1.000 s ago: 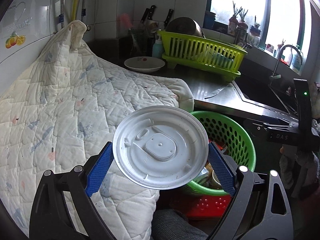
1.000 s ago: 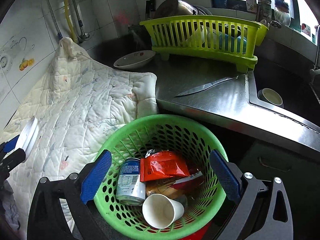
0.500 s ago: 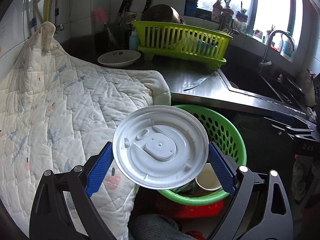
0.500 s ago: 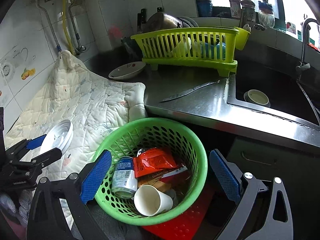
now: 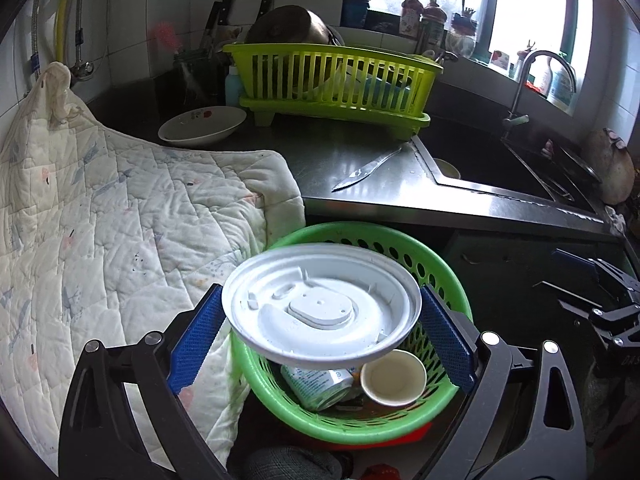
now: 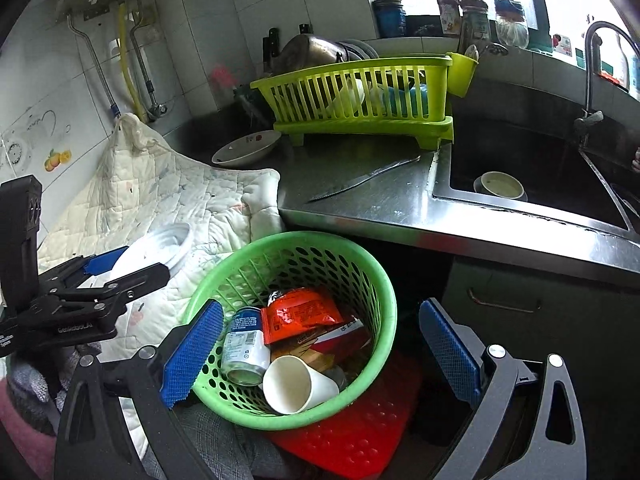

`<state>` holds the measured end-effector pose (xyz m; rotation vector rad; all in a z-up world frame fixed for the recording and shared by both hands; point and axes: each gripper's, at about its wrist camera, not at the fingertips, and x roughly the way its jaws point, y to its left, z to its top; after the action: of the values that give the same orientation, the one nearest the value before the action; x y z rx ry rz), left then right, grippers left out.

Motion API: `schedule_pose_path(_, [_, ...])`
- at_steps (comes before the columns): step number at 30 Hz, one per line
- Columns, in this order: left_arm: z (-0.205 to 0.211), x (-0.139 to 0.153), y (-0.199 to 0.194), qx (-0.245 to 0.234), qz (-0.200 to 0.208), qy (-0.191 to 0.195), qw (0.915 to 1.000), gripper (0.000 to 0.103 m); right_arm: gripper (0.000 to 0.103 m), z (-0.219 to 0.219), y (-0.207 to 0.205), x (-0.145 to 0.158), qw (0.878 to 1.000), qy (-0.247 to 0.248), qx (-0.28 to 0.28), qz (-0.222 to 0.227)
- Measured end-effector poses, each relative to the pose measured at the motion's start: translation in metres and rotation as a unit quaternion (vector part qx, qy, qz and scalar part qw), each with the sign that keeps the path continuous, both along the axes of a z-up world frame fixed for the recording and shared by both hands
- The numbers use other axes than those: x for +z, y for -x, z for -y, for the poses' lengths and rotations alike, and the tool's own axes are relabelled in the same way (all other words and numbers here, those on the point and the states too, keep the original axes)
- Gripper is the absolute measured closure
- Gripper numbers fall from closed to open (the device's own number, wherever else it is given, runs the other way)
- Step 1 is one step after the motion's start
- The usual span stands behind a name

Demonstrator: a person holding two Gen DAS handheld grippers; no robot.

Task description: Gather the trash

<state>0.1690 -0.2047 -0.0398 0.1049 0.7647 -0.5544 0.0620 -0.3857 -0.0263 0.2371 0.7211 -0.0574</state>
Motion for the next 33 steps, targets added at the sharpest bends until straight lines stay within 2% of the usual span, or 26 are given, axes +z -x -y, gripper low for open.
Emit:
schedule_pose_path(6, [0.004,-0.002,0.000,-0.008,-0.004,0.007,0.9999,0.006,0.008,0.002,0.004,0.001,1.000,-0.005,-0.001,0.003])
schedule_pose_path(16, [-0.008,0.004,0.005,0.006,0.002,0.011,0.9999,0.006,0.008,-0.007,0.009,0.004,1.000,-0.011,0.002,0.010])
schedule_pose_path(33, [-0.067,0.030,0.024,0.068,0.033,0.004,0.9971,0.005,0.008,-0.038,0.003,0.015,0.999,-0.006,0.034,0.023])
